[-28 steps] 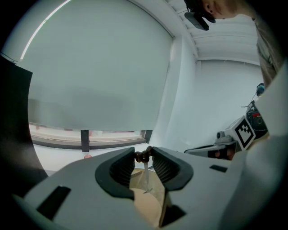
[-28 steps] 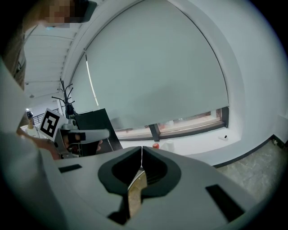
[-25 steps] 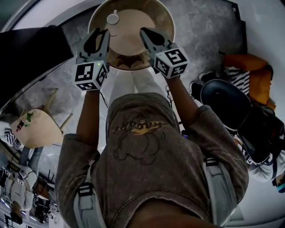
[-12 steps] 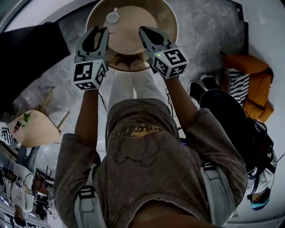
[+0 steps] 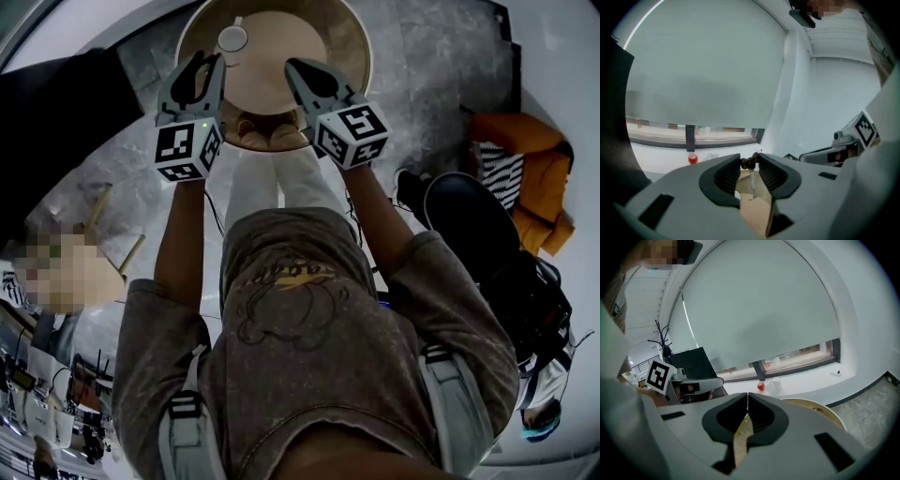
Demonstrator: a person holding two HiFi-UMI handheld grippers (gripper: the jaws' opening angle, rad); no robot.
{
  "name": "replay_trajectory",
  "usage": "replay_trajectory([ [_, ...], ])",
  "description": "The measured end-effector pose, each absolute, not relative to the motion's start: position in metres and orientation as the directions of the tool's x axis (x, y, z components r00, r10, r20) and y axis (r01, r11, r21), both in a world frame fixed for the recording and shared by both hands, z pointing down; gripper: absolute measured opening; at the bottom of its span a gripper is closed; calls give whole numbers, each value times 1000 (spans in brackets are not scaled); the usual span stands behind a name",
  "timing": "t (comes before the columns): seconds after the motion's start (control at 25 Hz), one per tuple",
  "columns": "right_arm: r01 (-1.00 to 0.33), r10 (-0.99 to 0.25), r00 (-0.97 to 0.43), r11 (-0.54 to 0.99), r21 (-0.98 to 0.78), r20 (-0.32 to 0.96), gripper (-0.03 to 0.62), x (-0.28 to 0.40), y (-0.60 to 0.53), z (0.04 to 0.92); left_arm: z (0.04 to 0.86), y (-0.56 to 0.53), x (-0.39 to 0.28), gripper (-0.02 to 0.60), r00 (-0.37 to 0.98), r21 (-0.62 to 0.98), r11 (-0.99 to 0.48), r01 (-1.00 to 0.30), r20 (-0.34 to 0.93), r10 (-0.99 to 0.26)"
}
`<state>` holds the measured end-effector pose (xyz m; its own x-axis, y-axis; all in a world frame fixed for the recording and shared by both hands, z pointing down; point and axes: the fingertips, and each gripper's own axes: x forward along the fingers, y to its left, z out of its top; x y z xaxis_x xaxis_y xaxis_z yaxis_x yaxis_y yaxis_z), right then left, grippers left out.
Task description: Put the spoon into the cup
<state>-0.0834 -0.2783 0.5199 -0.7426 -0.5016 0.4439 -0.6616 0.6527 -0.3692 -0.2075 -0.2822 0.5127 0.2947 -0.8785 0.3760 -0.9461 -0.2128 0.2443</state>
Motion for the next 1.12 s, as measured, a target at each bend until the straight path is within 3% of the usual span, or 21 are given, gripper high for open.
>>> replay_trajectory([
  [0.68,-650,-468,-751,649,-395,467,20,-72,-272,535,588,-314,-206,133,260,264,-167,-950,373,-891],
  [1.12,-651,-462,-749,648,-395,476,20,-73,-267,544,654,-326,-214,132,229,268,-112,-957,459,-858],
])
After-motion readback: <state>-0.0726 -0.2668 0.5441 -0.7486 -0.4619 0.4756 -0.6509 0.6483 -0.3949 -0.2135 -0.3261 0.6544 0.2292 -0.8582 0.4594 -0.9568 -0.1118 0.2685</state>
